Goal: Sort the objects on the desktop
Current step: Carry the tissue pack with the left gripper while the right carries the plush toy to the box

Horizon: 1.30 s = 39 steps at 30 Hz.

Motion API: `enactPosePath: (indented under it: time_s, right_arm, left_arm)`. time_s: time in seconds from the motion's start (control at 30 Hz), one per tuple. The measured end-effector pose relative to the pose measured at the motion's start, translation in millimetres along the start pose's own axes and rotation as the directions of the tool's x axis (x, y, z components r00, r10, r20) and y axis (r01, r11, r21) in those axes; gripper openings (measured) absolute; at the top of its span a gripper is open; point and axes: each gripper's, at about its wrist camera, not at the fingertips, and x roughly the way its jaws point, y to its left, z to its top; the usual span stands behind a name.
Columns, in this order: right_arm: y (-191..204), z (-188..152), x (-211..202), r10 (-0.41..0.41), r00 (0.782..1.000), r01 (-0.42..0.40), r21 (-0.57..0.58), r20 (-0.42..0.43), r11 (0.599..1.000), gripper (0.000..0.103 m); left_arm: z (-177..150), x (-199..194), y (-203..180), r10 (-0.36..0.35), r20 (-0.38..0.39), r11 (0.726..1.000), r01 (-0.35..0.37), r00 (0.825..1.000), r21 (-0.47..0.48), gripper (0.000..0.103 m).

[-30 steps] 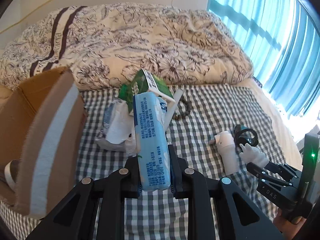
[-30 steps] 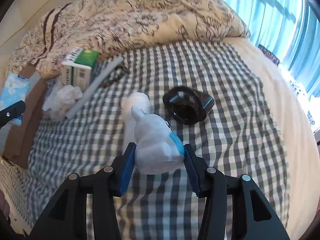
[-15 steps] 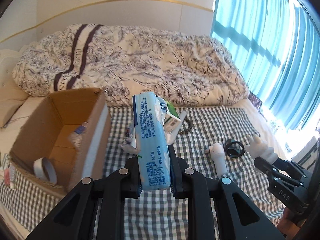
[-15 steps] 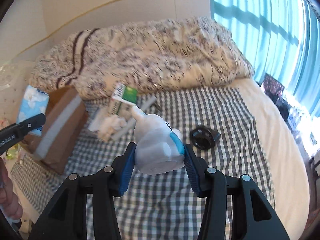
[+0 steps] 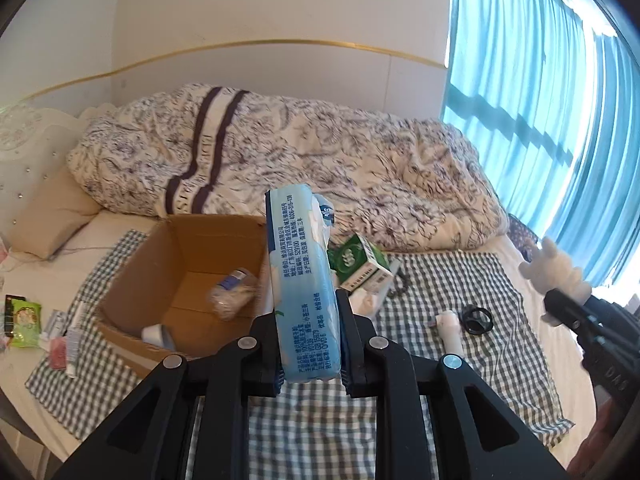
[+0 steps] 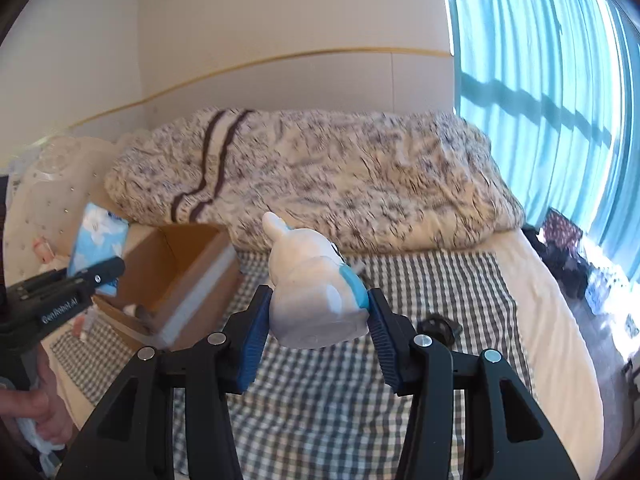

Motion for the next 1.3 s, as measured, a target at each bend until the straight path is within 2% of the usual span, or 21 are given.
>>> enactPosePath:
  time_s: [0.23, 0.5, 0.8, 0.97, 1.3]
  right_arm:
    - [30.7, 20.3, -27.1, 0.044, 0.997, -0.042, -0.027, 0.067, 0.999, 0.048]
    - [75.2, 35.0, -28.0, 0.086, 0.992, -0.079, -0.072, 0.091, 0.994, 0.048]
    - [114.7, 46.6, -13.2, 0.133, 0.986, -0.124, -0.093, 0.104, 0.988, 0.048]
    - [134.3, 51.4, 3.5, 0.164, 0.983, -0.156, -0.096, 0.078, 0.983, 0.048]
    - [165.6, 53.9, 27.8, 0.196, 0.979, -0.186, -0.134, 0.064, 0.973, 0.048]
  left_arm:
    - [7.4, -32.0, 25.8, 0.049, 0.051, 0.999, -0.048, 0.998, -0.011, 0.021]
    - [11.0, -49.7, 57.2, 0.101, 0.078, 0.995, -0.098, 0.992, -0.031, 0.021]
    - [18.8, -51.4, 90.6, 0.152, 0.094, 0.988, -0.150, 0.984, -0.026, 0.021]
    - [25.3, -50.1, 109.8, 0.183, 0.105, 0.983, -0.180, 0.977, -0.037, 0.021]
    - [23.6, -27.6, 139.7, 0.217, 0.059, 0.975, -0.214, 0.974, -0.063, 0.021]
